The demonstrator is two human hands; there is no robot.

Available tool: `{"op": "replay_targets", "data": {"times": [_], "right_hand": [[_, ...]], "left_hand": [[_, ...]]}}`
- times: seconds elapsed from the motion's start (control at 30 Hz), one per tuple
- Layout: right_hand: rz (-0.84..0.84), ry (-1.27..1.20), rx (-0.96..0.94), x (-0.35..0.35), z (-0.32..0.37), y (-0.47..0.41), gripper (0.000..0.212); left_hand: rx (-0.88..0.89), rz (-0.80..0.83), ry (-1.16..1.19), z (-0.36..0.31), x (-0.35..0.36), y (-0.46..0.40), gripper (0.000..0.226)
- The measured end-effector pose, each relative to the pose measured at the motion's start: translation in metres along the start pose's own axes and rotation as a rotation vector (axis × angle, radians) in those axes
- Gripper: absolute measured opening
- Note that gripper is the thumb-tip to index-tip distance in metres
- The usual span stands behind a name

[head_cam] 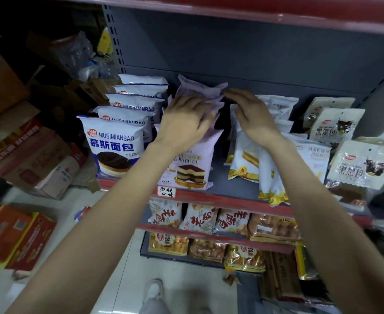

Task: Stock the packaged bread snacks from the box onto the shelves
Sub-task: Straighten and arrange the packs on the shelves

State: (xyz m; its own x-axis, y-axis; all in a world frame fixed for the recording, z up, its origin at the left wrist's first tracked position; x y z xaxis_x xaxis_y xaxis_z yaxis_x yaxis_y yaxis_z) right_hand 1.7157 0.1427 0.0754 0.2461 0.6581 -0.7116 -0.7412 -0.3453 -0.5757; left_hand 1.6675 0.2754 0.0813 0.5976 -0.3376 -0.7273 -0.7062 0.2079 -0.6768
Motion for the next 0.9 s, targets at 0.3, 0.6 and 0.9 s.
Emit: {"op": "replay_targets", "data": {"times": [0.3,0.6,0.9], "right_hand": [[0.188,-0.444,0.453,0.073,0.033,0.117,0.12],[0.06,-0.232,0.461,0.101,0.041,0.101,0.111],[0.085,-0.356,0.412,0.088,0.033,0.115,0.111]], "left_hand": [[-0.039,0.3,-0.241,0.019,0.004,0.09,0.109],[0.096,0.346,-0.499,0.022,0.022,0.075,0.108],[0.143,0.357,-0.19,0.015,0.021,0.068,0.104]]}}
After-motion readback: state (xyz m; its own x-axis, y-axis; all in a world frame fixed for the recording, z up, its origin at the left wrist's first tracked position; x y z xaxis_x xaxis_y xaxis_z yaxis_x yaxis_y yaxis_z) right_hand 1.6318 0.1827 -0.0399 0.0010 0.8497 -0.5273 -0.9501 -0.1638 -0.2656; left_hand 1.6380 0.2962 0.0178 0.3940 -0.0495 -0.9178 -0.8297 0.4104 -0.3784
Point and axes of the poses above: each hand's wrist, its own y-axis away from the middle knuckle, its own x-axis out of the palm, z = x × y, the point moved 8 cm from there along -y, towards the middle knuckle, and after that the axes turned 9 degrees about -z, right-handed, at the moved point
